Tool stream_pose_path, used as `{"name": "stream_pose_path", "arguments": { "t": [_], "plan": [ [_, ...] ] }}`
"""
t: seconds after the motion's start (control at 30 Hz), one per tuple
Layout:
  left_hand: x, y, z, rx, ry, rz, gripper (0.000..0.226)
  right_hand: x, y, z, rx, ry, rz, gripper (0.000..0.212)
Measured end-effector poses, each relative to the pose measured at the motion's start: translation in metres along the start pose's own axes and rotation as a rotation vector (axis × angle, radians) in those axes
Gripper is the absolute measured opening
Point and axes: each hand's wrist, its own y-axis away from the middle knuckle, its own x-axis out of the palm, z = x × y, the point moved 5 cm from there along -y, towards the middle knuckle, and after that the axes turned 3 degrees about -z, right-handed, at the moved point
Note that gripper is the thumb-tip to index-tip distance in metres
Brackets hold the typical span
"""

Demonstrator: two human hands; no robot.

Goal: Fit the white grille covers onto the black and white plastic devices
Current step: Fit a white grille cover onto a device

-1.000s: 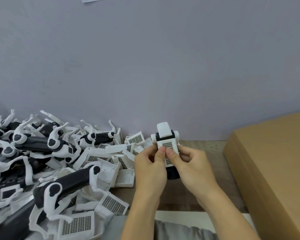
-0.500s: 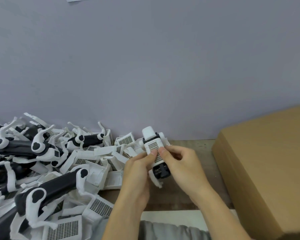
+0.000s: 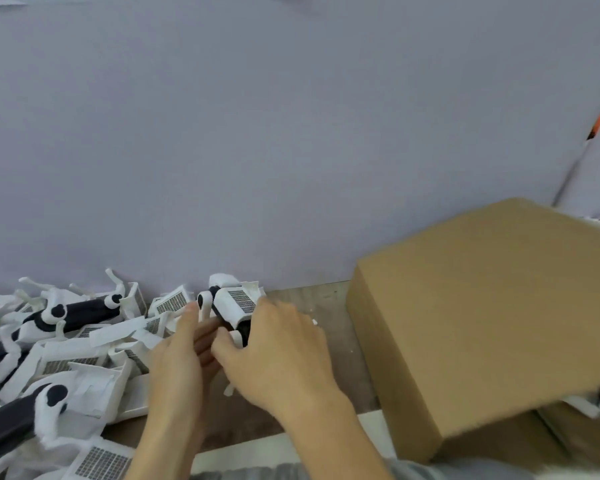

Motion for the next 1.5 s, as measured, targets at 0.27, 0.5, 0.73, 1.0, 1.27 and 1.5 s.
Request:
{"name": "stream_pose_path", "arguments": {
  "t": [0.27,0.5,0.73,1.0,1.27,1.5],
  "plan": [
    [-0.018,0.001,-0.017,0.141,0.178,-0.158,0.044,-0.061,-0.015,-0.055,0.42,-0.737,0.212,0.033],
    [-0.011,0.004,-0.017,0.139,0.118,-0.091,0.033,-0.184,-0.005,-0.102,0.159,-1.772,-0.508,0.062],
    [-0.007,0.0,-0.016,0.137,0.021,-0.067,0.037,-0.132,-0.017,-0.096,0.517,-1.034,-0.352,0.021],
    [-0.001,0.009,-0.029,0.265,-0.341,-0.101,0.024,0.016,-0.014,-0.031,0.3,-0.716,0.153,0.027],
    [0.006,-0.008,-0.086,0.503,-1.048,-0.005,0.015,0.051,-0.01,-0.038,0.196,-0.622,0.161,0.03],
    [-0.019,-0.103,-0.135,0.334,-2.041,0.092,0.026,0.054,-0.009,-0.034,0.189,-0.643,0.19,0.031]
  ]
}}
